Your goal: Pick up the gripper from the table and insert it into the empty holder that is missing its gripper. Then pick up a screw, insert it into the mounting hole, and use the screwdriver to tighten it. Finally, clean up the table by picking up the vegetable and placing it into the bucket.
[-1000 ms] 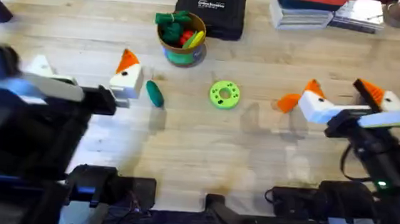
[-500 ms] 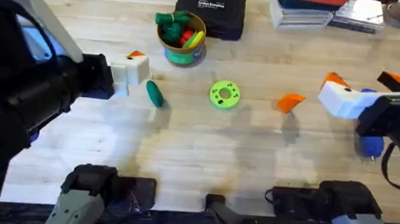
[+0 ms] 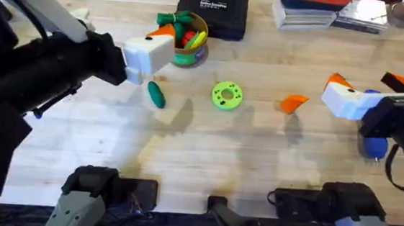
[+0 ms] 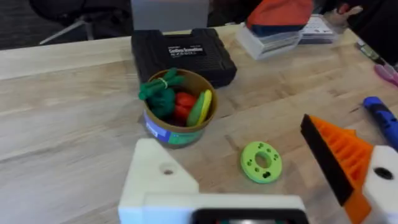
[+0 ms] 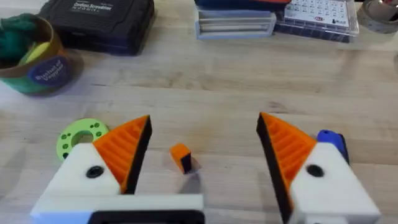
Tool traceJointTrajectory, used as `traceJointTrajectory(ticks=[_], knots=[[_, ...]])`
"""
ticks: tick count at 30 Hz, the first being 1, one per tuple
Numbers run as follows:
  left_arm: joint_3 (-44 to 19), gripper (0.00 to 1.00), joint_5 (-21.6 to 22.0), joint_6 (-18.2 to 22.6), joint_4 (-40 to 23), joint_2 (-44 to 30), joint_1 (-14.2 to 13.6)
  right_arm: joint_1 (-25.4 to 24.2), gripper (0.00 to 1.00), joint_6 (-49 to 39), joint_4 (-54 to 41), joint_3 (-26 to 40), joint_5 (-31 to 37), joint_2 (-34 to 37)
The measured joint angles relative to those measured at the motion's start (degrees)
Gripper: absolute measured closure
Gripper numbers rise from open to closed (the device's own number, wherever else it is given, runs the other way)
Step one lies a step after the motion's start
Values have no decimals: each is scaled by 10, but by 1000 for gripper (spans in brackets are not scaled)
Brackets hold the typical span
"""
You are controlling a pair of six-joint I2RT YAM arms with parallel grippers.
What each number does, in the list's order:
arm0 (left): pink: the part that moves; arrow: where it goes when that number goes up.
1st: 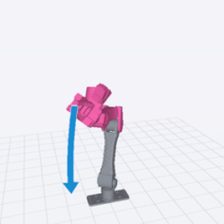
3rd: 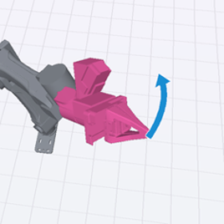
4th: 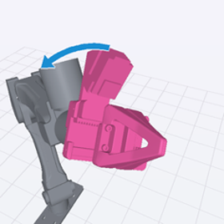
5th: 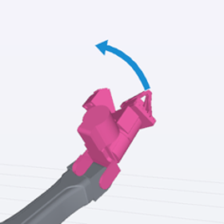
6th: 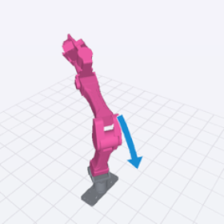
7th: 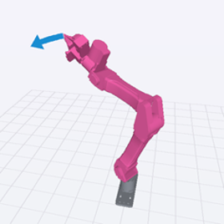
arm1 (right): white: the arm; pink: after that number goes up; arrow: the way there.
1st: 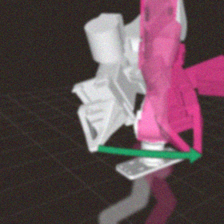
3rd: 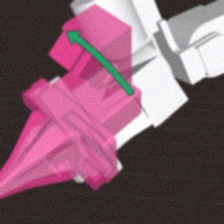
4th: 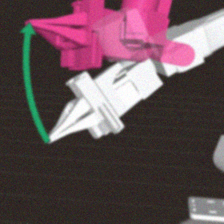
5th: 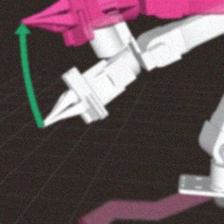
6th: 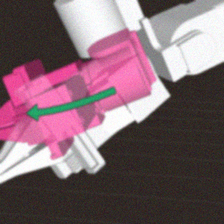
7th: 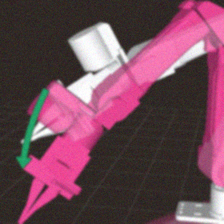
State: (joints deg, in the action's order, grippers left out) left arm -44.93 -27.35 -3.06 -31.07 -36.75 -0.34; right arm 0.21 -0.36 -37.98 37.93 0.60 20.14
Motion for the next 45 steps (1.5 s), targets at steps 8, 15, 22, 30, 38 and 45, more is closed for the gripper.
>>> traceJointTrajectory(ticks=[8, 15, 22, 30, 38, 45], knots=[[0, 15, -47, 3, -26, 0, -1, 0, 8, 0, 0, 0, 0, 0], [92, 15, -88, 123, 116, 28, -49, 0, 8, 0, 0, 0, 0, 0], [383, 15, -97, 162, 406, 215, -161, 0, 8, 0, 0, 0, 0, 0], [446, 16, -55, 166, 318, 350, -253, 0, 8, 0, 0, 0, 0, 0], [445, 16, -30, 117, 280, 365, -311, 0, 8, 0, 0, 0, 0, 0], [445, 15, -28, 89, 280, 365, -313, 0, 8, 0, 0, 0, 0, 0]])
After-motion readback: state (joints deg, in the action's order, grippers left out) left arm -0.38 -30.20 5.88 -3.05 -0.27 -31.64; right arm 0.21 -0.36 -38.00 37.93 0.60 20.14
